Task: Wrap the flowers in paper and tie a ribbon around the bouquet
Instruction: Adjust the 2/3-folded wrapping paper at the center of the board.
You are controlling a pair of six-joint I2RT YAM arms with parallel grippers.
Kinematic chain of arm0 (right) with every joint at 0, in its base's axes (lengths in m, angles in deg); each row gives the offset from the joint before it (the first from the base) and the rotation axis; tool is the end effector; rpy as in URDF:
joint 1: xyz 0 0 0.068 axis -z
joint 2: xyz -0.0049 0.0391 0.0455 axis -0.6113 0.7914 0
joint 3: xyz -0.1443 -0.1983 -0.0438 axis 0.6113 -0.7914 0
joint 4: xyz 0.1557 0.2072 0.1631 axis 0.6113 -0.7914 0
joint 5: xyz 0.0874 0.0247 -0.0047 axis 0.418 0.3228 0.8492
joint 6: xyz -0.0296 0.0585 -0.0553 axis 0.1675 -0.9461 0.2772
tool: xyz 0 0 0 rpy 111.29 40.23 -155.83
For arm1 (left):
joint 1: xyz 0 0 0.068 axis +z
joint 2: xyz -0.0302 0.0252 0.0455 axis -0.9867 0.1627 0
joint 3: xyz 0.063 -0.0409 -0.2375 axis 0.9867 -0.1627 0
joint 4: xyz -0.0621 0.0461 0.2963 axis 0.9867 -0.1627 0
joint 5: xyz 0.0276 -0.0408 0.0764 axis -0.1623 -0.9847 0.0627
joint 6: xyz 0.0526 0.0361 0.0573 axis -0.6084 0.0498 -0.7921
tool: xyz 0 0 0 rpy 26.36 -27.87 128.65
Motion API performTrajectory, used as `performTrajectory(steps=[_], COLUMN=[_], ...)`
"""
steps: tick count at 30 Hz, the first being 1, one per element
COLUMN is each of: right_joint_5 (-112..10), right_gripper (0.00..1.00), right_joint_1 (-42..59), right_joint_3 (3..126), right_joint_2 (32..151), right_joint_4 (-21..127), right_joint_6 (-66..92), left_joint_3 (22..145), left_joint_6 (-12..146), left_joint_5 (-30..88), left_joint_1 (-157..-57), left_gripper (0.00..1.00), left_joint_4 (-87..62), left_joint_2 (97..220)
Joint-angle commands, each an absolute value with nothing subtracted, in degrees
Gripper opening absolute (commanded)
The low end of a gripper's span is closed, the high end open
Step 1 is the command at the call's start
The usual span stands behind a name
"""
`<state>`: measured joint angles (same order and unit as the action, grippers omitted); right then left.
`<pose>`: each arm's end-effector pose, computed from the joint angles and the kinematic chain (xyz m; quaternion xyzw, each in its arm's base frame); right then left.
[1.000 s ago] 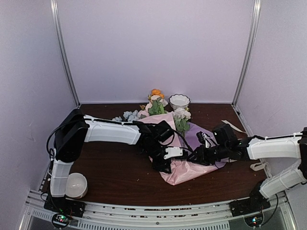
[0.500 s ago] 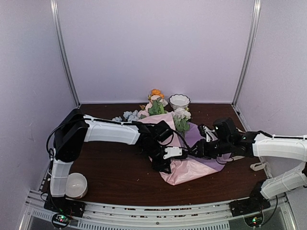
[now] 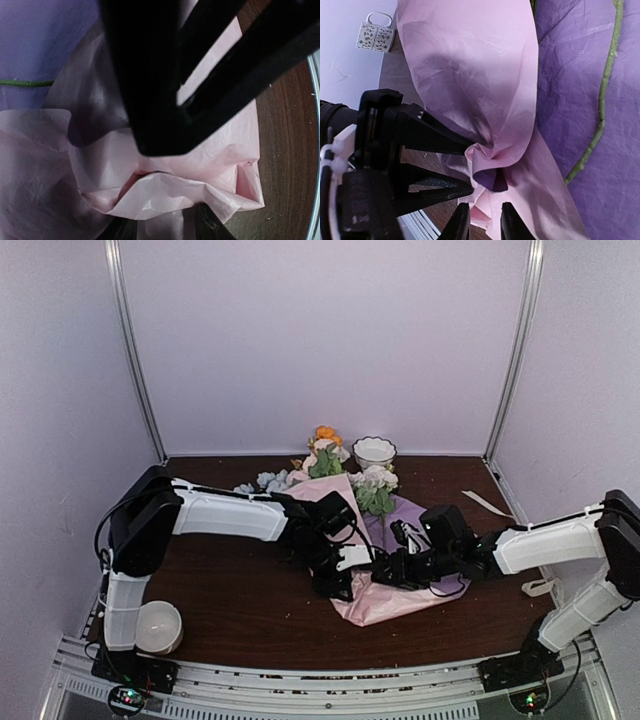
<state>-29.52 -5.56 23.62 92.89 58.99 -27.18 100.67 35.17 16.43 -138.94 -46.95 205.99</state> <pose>0.2176 0.2549 0.0807 -0.0714 0.8882 0.4388 0.1157 0.2325 -0.4283 0.0695 0.6411 0.7175 -0.2352 0.1370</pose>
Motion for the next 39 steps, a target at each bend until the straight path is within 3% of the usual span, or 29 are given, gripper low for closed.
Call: performTrajectory(steps=[1, 13, 20, 32, 39], right_joint_5=[-27.79, -28.0, -27.82, -24.74, -27.34], right_gripper=[0.24, 0.34, 0.33, 0.31, 0.31], right_joint_1=[-5.48, -5.3, -3.27, -1.64, -1.08], right_joint_3=[25.11, 24.08, 12.46, 5.17, 1.31], right_joint_2=[97.42, 101.22, 94.22, 100.54, 101.55], right_joint_4=[68.36, 77.15, 90.28, 115.0, 115.69], right_joint_6=[-27.48, -26.62, -33.82, -41.81, -41.12], left_joint_3=[99.67, 99.15, 98.9, 98.27, 97.03], left_joint_6=[35.49, 35.62, 35.67, 36.33, 36.72], left_joint_5=[15.5, 15.06, 14.5, 13.3, 9.36], left_joint_1=[-139.0, -138.74, -138.43, -137.82, -136.24], left_gripper=[0.44, 0.44, 0.44, 0.44, 0.44], left_joint_4=[-44.91, -44.33, -44.03, -43.02, -41.35], left_joint_2=[203.76, 203.6, 203.62, 203.6, 202.88])
